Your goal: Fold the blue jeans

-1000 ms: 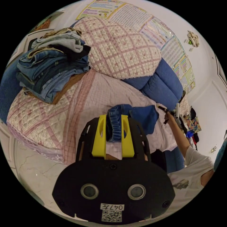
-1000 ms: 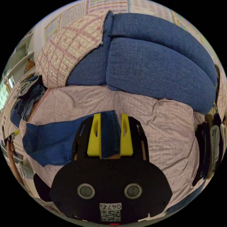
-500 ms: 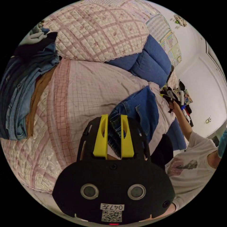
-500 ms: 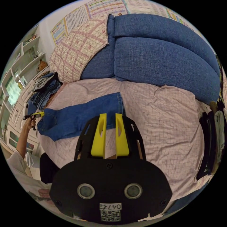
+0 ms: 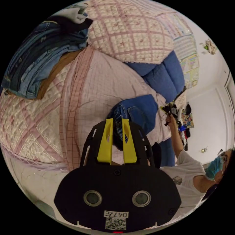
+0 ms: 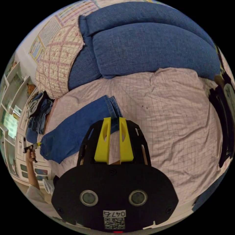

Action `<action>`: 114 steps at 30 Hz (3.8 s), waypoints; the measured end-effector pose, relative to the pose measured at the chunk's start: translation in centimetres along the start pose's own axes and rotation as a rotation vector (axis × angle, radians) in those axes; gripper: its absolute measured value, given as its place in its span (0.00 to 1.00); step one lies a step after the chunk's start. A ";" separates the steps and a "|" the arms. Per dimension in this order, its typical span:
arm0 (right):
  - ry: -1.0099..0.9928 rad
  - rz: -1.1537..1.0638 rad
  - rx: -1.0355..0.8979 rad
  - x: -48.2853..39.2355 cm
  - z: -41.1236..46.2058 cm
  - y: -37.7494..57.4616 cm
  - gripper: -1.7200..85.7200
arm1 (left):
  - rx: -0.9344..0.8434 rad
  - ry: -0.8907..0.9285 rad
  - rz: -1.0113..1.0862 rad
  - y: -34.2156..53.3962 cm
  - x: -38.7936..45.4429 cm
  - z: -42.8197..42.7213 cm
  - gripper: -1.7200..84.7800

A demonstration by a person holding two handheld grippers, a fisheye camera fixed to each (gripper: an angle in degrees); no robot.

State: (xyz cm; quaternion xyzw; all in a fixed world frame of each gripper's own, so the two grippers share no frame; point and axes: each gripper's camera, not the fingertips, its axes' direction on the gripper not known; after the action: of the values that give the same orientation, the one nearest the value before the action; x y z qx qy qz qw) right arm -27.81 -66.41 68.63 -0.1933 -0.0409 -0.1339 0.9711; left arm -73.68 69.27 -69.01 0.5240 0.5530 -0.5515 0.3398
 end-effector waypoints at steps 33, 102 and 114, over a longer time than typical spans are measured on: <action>-0.258 0.180 0.049 8.5 9.1 13.4 0.04 | 0.089 -0.404 0.147 21.9 -3.2 9.8 0.16; 0.022 -1.011 0.020 -61.6 -57.4 19.6 0.06 | 0.511 0.161 -0.342 49.9 -1.4 -25.2 0.20; -0.037 -0.763 0.050 -62.0 -63.4 10.1 0.03 | 0.627 0.077 -0.432 44.5 -2.3 -31.2 0.21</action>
State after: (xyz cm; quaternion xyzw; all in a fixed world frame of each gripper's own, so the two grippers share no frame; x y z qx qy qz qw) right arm -82.81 -66.79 -1.66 -0.1430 -0.1308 -0.4812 0.8549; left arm -24.36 91.95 -73.14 0.4942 0.4675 -0.7327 0.0179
